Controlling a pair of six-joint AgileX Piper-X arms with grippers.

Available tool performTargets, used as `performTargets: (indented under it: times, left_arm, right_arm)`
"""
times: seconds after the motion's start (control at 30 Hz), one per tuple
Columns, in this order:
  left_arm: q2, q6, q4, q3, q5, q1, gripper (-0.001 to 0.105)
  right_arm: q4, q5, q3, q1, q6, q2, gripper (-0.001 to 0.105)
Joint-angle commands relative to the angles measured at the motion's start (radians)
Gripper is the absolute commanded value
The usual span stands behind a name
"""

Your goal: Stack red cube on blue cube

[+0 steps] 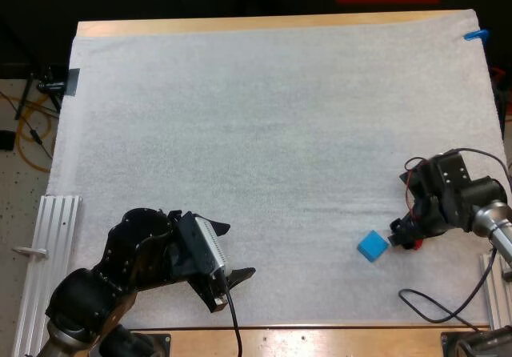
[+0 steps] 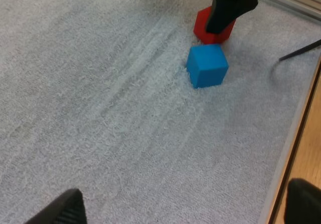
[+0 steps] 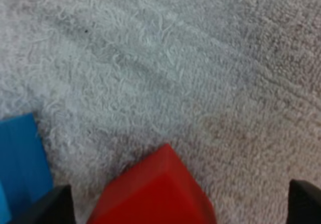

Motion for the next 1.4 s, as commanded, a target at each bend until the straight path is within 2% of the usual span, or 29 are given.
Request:
performTargets:
  times: [0.0, 0.2, 0.23, 0.3, 0.33, 0.37, 0.43, 0.53, 0.77, 1.1, 1.27, 1.37]
  left_arm:
    - [-0.002, -0.002, -0.006, -0.007, 0.007, -0.003, 0.076]
    - [-0.002, -0.002, -0.006, -0.007, -0.002, -0.003, 0.076]
    - [-0.002, -0.002, -0.006, -0.007, -0.002, -0.003, 0.076]
    - [-0.002, -0.002, -0.006, -0.007, -0.002, -0.003, 0.076]
    - [-0.002, -0.002, -0.006, -0.007, -0.002, -0.003, 0.076]
    - [-0.002, -0.002, -0.006, -0.007, -0.002, -0.003, 0.076]
    - [-0.002, -0.002, -0.006, -0.007, -0.002, -0.003, 0.076]
    - [-0.002, -0.002, -0.006, -0.007, -0.002, -0.003, 0.076]
    - [-0.002, -0.002, -0.006, -0.007, -0.002, -0.003, 0.076]
    - [-0.002, -0.002, -0.006, -0.007, -0.002, -0.003, 0.076]
    - [-0.002, -0.002, -0.006, -0.007, -0.002, -0.003, 0.076]
    - [-0.002, -0.002, -0.006, -0.007, -0.002, -0.003, 0.076]
  right_arm:
    - [-0.015, -0.002, -0.008, 0.002, -0.011, 0.015, 0.079]
    - [-0.018, -0.002, -0.008, 0.002, -0.002, 0.072, 0.079]
    - [-0.018, -0.002, -0.008, 0.002, -0.002, 0.08, 0.076]
    - [-0.018, -0.002, -0.008, 0.002, 0.009, 0.09, 0.065]
    - [-0.018, -0.002, -0.008, 0.002, 0.018, 0.093, 0.056]
    - [-0.017, -0.002, -0.008, 0.002, 0.021, 0.095, 0.052]
    - [-0.016, -0.002, -0.008, 0.002, 0.023, 0.095, 0.035]
    - [-0.014, -0.002, -0.008, 0.002, 0.026, 0.095, 0.024]
    - [0.046, 0.017, -0.048, 0.002, 0.033, 0.091, 0.023]
    - [0.202, 0.017, -0.216, 0.002, 0.033, 0.04, 0.023]
    - [0.23, 0.044, -0.243, 0.089, 0.065, 0.032, 0.023]
    - [0.23, 0.041, -0.243, 0.152, 0.14, 0.032, 0.023]
